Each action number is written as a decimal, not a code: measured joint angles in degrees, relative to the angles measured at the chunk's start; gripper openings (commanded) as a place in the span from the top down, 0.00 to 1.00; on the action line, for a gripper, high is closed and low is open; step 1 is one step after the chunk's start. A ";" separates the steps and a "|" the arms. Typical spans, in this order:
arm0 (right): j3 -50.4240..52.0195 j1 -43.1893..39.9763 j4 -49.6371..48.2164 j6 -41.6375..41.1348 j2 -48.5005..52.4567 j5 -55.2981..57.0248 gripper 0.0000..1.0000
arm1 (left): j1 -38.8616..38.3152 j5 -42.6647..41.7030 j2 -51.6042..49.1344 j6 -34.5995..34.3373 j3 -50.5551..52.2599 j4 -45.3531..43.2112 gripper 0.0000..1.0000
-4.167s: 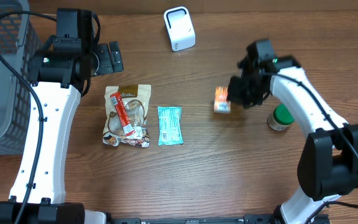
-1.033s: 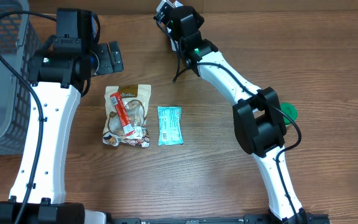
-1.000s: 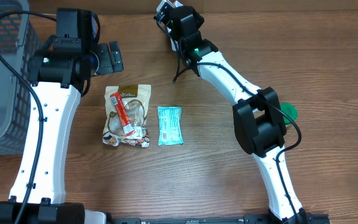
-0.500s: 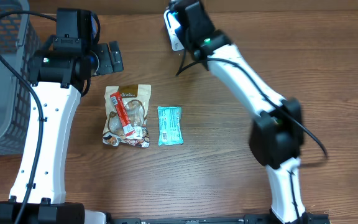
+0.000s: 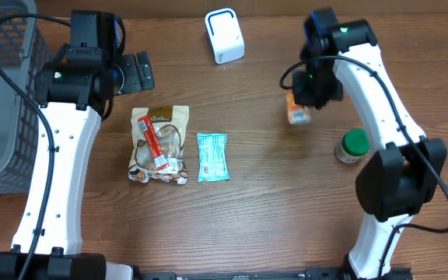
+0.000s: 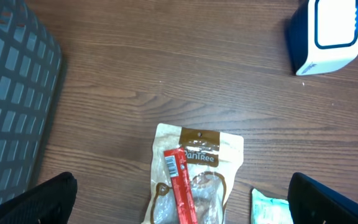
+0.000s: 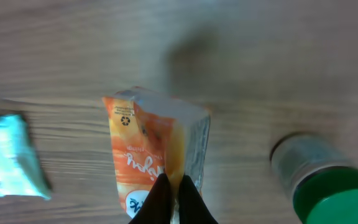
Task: Scan the item barcode
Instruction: 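Carry the orange pack back right and set it down, release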
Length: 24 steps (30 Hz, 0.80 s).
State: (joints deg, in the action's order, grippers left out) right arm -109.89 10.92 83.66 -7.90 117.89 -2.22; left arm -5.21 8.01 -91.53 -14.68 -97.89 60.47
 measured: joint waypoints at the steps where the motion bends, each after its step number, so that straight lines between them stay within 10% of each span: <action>1: 1.84 -0.68 -0.37 -0.15 0.20 -0.22 0.96 | 0.00 0.02 0.00 0.00 0.00 -0.02 0.00; 10: 14.62 -3.82 -12.52 -0.87 0.76 3.63 0.96 | 0.00 0.02 0.00 0.00 0.00 0.00 0.00; 18: 14.86 -3.80 -12.26 -0.90 0.79 7.34 0.27 | 0.00 0.02 0.00 0.00 0.00 -0.02 0.00; 24: 14.64 -3.72 -13.75 -2.05 0.79 6.45 0.32 | 0.00 0.02 0.00 0.00 0.00 -0.02 0.00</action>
State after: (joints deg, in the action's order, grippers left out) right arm -95.24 7.20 69.91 -9.96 118.67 4.23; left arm -5.21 8.03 -91.53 -14.68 -97.89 60.45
